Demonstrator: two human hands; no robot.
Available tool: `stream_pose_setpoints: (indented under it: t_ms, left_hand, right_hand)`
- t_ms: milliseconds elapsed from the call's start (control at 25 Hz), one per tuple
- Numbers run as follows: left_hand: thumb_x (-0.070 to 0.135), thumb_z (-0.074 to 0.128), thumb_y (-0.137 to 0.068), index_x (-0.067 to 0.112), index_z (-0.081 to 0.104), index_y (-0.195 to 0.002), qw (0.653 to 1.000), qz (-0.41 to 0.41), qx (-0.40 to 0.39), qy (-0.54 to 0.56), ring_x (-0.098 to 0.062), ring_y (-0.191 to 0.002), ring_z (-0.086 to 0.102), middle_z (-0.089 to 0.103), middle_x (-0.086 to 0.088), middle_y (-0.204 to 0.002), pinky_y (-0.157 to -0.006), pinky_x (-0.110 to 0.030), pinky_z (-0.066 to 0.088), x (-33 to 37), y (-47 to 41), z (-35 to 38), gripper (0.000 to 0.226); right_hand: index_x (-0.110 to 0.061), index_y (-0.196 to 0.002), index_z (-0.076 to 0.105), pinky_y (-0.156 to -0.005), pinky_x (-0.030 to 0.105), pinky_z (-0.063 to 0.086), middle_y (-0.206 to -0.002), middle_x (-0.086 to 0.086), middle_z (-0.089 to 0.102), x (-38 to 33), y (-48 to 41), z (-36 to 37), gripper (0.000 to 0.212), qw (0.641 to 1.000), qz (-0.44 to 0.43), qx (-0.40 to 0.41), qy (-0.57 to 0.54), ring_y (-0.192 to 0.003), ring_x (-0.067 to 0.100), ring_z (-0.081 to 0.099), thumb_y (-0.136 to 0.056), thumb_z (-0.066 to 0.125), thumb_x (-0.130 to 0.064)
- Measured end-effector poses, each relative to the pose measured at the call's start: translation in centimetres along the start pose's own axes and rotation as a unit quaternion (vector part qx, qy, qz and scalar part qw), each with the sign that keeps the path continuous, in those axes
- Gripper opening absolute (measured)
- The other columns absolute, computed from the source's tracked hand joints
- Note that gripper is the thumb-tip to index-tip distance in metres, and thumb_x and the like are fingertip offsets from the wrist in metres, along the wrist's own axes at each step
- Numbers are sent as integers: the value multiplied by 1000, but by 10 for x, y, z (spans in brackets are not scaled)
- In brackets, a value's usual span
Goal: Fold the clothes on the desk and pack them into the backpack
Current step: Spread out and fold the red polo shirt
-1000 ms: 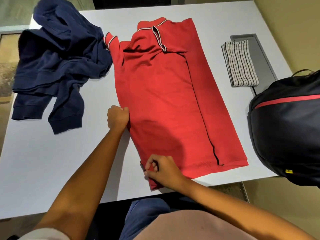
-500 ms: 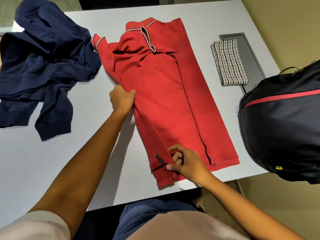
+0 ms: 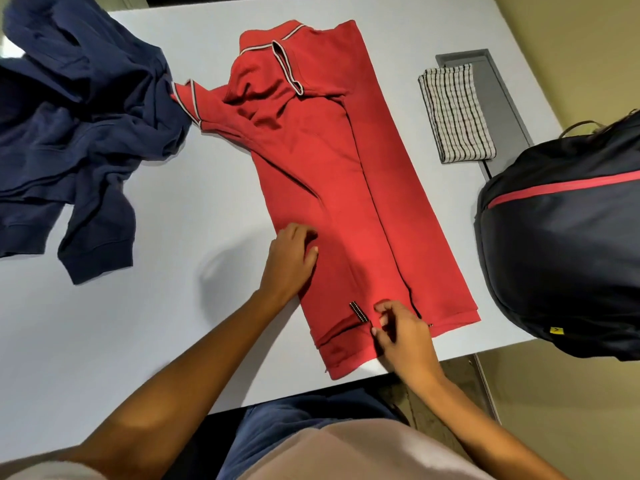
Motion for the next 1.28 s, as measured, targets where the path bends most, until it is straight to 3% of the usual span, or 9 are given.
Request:
stream_pose_setpoints:
  t_ms: [120, 280, 360, 440, 560, 760, 840, 1080, 1280]
  left_hand:
    - [23, 54, -90, 13, 62, -124, 993, 65, -5, -95, -29, -121, 51, 57, -10, -129, -103, -48, 41, -10, 28, 5, 36]
    - [40, 29, -97, 29, 39, -147, 982, 40, -71, -172, -33, -144, 25, 30, -9, -156, -115, -53, 20, -19, 26, 16, 52]
    - [43, 21, -97, 34, 32, -149, 975, 34, -95, -198, -32, -146, 22, 24, -7, -159, -115, -54, 16, -19, 17, 19, 54]
    - [44, 16, -97, 36, 30, -149, 971, 27, -107, -213, -33, -146, 22, 24, -7, -159, -115, -56, 12, -17, 7, 18, 55]
    - [41, 26, -102, 36, 30, -149, 966, 23, -125, -226, -32, -147, 17, 20, -5, -160, -117, -54, 4, -16, -2, 16, 48]
    - [40, 30, -103, 39, 26, -150, 964, 9, -143, -222, -28, -149, 11, 13, -2, -162, -117, -56, -1, -13, -6, 11, 47]
    - [40, 30, -103, 39, 25, -150, 964, 3, -149, -220, -28, -149, 10, 12, -2, -162, -116, -57, 0, -12, -6, 10, 47]
    - [41, 31, -103, 40, 18, -151, 958, 2, -150, -244, -27, -149, 8, 8, -1, -163, -114, -62, 4, -9, -1, 12, 50]
    - [42, 33, -102, 39, 14, -152, 960, -16, -148, -238, -28, -149, 4, 3, -2, -163, -112, -65, 8, -9, 5, 17, 53]
  right_hand:
    - [-10, -115, 63, -82, 32, 44, -109, 4, 59, -22, 5, 7, 36, 966, -216, 56, 133, -95, 25, 54, -81, 67, 1]
    - [-8, -114, 65, -103, 37, 36, -110, 6, 63, -60, 5, 48, 43, 899, -387, -17, 203, -110, 26, 55, -82, 67, -36]
    - [-9, -107, 62, -88, 36, 37, -93, 5, 60, -71, 6, 76, 49, 871, -386, -53, 299, -90, 26, 55, -73, 73, -43]
    - [-13, -91, 55, -65, 35, 27, -77, 3, 54, -81, 10, 90, 31, 848, -375, -72, 367, -71, 23, 48, -72, 75, -29]
    - [-19, -64, 54, -51, 32, 25, -61, 1, 52, -91, 22, 94, 20, 823, -412, -91, 379, -56, 20, 48, -60, 71, -8]
    - [-11, -81, 66, -52, 32, 26, -73, 4, 53, -107, 45, 48, 29, 852, -399, 29, 337, -59, 21, 49, -65, 44, 0]
    - [-12, -68, 60, -52, 33, 27, -69, 5, 51, -106, 47, 34, 21, 863, -401, 66, 298, -58, 23, 47, -66, 44, 3]
    - [-7, -64, 58, -53, 38, 36, -74, 5, 51, -51, 74, 64, 19, 797, -559, -59, 220, -69, 22, 42, -81, 63, 0]
    - [-7, -77, 62, -58, 34, 35, -85, 8, 56, -42, 60, 41, 18, 886, -443, -56, 127, -74, 24, 47, -69, 62, 9]
Point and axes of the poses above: each hand's wrist, its own y-axis away from the middle knuckle, its own z-axis out of the palm, x = y × z, the point moved 6 cm from there along -y, towards the middle knuckle
